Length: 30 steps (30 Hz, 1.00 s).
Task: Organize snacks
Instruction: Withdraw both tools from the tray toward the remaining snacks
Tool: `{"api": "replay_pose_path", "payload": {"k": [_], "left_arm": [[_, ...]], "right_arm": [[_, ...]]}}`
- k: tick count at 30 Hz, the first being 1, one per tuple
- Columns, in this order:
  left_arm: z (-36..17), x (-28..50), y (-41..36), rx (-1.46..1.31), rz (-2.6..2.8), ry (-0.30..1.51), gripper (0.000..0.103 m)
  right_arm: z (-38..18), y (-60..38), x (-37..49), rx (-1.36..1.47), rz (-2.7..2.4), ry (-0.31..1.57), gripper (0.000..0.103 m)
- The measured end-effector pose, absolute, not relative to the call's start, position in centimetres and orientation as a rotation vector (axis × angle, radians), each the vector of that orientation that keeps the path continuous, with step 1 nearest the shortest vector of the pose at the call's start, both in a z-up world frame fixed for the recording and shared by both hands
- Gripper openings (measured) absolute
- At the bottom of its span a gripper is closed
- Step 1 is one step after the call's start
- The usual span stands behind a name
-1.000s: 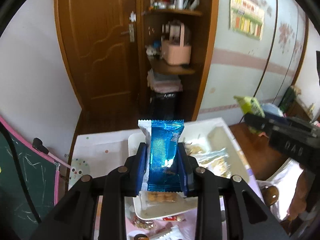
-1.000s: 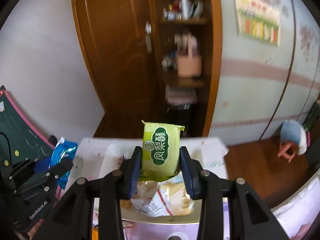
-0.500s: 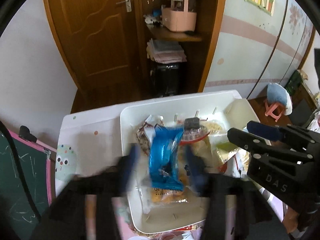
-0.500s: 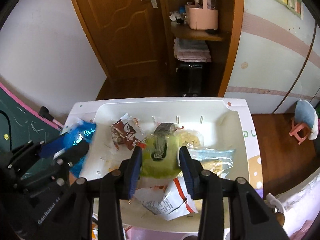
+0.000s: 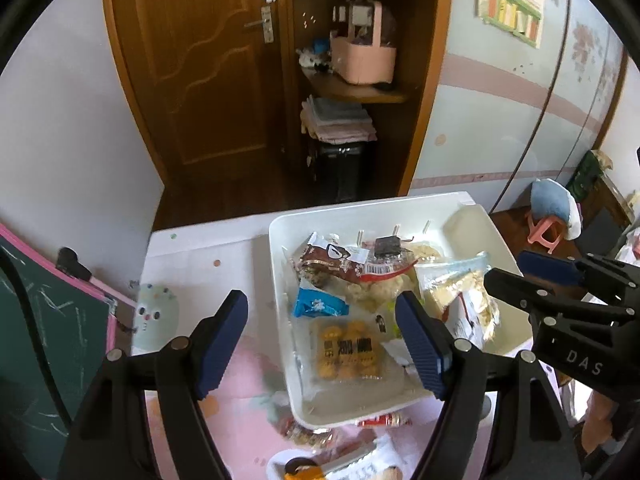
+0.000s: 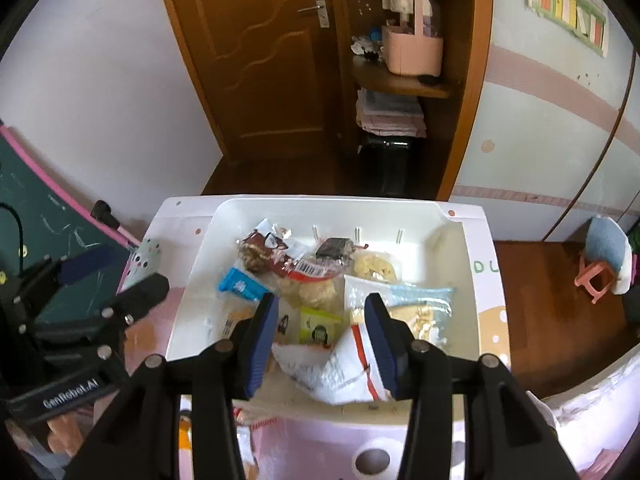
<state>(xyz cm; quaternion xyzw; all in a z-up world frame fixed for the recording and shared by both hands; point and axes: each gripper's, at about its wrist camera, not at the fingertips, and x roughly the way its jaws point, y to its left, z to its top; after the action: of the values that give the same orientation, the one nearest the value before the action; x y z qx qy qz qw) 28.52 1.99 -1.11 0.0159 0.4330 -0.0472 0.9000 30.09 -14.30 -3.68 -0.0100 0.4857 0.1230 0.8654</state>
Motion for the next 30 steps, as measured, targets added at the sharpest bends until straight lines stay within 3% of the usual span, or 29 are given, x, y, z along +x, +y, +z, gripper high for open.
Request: {"api": "replay_pose_path", "payload": {"k": [11, 14, 17, 24, 30], "left_arm": [[3.6, 20.0, 2.4, 0.089, -0.186, 0.802, 0.084], [2.8, 17.6, 2.4, 0.109, -0.233, 0.801, 0.084], [0.2, 15.7, 2.3, 0.142, -0.284, 0.824, 0.087], [-10.1, 15.2, 2.1, 0.258, -0.325, 0.978, 0.087], [-15.8, 16.6, 1.6, 0.325, -0.358, 1.087, 0.087]], "right_arm": [[0.6, -14.6, 21.5, -0.031, 0.323, 0.956, 0.046], [0.4, -15.0, 18.6, -0.037, 0.325, 0.929, 0.054], [-1.1, -15.2, 15.8, -0.050, 0.319, 0.897, 0.061], [-8.4, -14.2, 13.0, -0.077, 0.348, 0.994, 0.062], [-13.4, -13.2, 13.6, -0.100, 0.373, 1.108, 0.062]]}}
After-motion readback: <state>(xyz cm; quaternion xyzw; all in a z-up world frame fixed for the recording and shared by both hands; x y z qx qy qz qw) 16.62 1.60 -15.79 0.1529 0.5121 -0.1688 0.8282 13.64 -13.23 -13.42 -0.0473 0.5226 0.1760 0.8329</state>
